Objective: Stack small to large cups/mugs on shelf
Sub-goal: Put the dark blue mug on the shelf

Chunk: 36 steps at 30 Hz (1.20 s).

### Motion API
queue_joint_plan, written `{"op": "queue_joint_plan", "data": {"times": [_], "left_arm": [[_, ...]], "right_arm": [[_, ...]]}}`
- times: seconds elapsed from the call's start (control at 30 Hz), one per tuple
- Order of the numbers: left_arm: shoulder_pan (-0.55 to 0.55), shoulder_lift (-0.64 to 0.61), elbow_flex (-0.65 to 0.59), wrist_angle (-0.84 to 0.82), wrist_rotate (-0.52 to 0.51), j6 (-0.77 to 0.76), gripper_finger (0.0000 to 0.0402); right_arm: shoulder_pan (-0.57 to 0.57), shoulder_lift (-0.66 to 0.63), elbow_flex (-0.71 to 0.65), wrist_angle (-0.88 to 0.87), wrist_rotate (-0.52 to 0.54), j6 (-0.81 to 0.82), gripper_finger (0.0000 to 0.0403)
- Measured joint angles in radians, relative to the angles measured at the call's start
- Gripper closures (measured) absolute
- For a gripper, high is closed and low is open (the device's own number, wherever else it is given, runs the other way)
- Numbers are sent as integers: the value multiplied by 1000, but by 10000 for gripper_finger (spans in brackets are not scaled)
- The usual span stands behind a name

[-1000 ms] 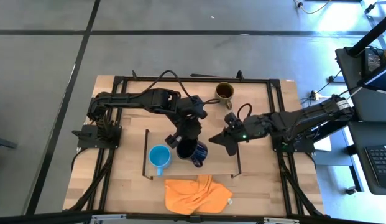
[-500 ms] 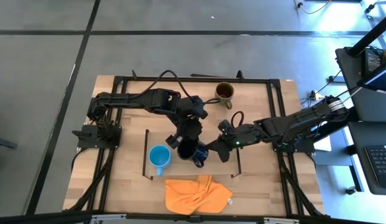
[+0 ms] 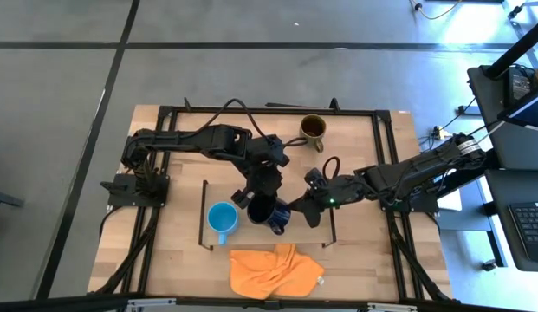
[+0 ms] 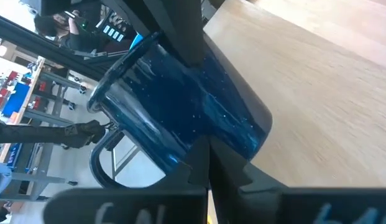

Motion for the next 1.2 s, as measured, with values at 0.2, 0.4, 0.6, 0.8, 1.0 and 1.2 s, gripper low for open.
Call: {"op": "queue_joint_plan", "data": {"times": [0.2,0.4,0.6,0.8,1.0,1.2], "left_arm": [[0,0,0,-2,-32,-1,359],[1,0,0,-5,-42,-19,352],[-4,0,-1,-5,-24,-26,368],[-12,-6,-29,14,-14,-29,392],[-12,-5,-33,29,-19,-45,385],[-12,-3,-34,36,-30,-45,384]], "right_arm": [[0,0,0,-4,-5,0,396],[0,0,0,-3,-4,-1,396],[0,0,0,-3,10,-1,396],[0,0,-1,-3,15,-1,396],[0,0,-1,-3,15,-3,395],[2,0,-2,-3,15,-4,395]]}}
